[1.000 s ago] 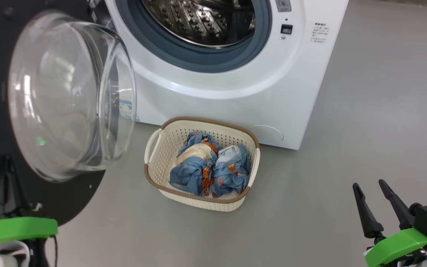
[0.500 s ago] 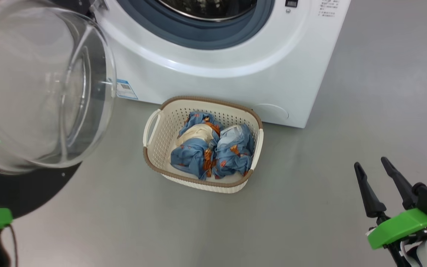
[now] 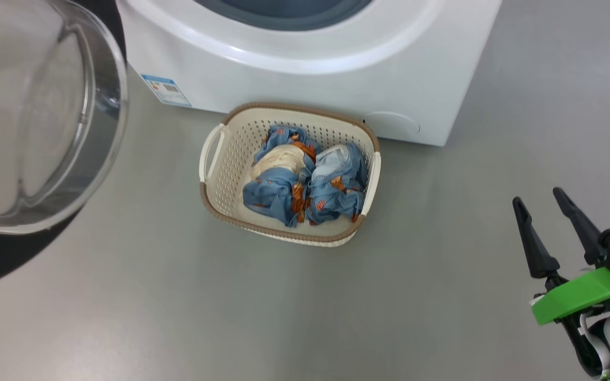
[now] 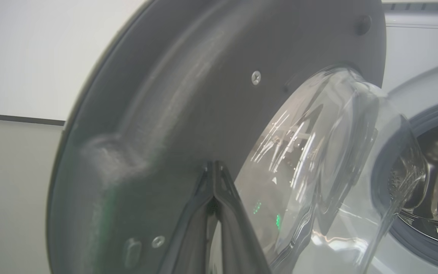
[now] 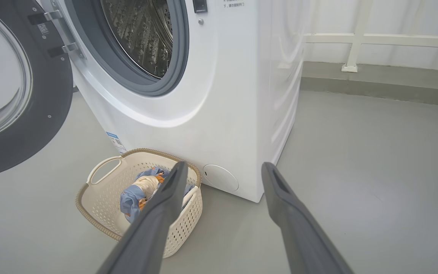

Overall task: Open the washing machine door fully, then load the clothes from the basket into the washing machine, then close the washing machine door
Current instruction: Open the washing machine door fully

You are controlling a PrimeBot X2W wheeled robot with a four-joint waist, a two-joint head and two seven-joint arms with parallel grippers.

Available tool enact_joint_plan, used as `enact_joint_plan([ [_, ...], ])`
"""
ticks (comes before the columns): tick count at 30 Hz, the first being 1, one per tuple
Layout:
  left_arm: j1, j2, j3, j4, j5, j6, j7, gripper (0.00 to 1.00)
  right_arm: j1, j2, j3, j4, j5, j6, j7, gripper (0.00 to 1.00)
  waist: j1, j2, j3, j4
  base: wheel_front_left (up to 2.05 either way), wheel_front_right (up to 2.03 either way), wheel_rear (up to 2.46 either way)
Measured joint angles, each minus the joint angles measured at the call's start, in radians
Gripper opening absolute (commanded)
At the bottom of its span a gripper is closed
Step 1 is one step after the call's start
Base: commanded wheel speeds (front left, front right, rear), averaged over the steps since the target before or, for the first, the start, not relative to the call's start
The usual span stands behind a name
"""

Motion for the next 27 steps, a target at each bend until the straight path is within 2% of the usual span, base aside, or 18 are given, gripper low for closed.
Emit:
enact_joint_plan([
  [11,-0.119,0.067,0.104,0.118,0.037,-0.01,0.0,0.0,-0.057,-0.027,0.001,-0.005,-0.005,0.0,-0.003,1.0,0.0,0.0,0.086,-0.007,0.0,0.0,0.0],
  [27,-0.252,0.11,0.244,0.221,0.089,-0.013,0.0,0.0,-0.105,-0.051,-0.002,-0.018,-0.007,0.0,-0.003,1.0,0.0,0.0,0.172,-0.017,0.0,0.0,0.0],
])
